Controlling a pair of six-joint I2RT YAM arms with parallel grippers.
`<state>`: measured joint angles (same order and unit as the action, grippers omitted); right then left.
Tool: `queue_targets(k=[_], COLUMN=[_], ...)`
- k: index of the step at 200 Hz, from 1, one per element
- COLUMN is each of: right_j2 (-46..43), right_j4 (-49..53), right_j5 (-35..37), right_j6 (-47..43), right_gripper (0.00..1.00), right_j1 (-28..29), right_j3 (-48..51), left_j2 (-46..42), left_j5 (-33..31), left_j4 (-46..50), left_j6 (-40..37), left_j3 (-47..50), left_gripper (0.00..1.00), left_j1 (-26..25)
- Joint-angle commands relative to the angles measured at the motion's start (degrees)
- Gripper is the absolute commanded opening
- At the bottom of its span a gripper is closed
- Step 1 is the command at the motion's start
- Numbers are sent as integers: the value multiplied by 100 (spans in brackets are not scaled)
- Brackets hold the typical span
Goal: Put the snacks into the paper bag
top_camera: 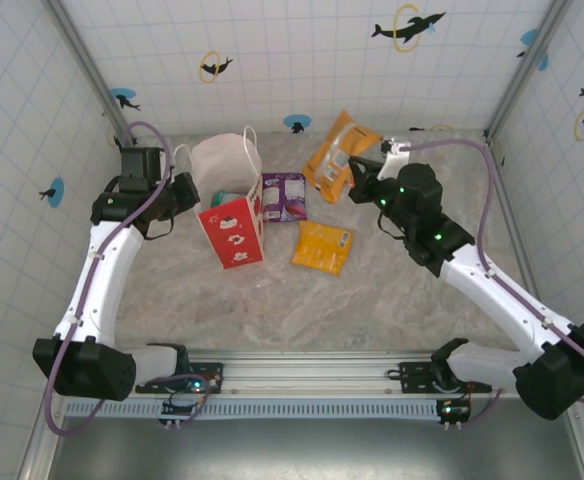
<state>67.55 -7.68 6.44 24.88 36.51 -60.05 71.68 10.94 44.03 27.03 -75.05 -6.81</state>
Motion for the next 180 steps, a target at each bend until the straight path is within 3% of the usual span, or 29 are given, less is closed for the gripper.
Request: queue_targets(k=[1, 39, 79, 180], right_j2=[263, 951, 1737, 3079], right_j4=[-633, -995, -1330, -1582], right_j5=[613, 1321, 1779, 2045], right_j6=[-486, -1378, -2184, -2600], right_gripper=[0, 0, 0, 0], right_j1=[500, 1543, 2276, 2676], right_j3=[-617, -1582, -2494, -3516], left_j2=[-22, -40, -40, -31], left_j5=[127, 121, 161, 215], left_j4=[-20, -18, -43, -79], left_j6=[-83, -77, -66, -84], left_j3=[-85, -98, -78, -80], left_gripper=[0, 0, 0, 0], left_j1=[-21, -18, -14, -21])
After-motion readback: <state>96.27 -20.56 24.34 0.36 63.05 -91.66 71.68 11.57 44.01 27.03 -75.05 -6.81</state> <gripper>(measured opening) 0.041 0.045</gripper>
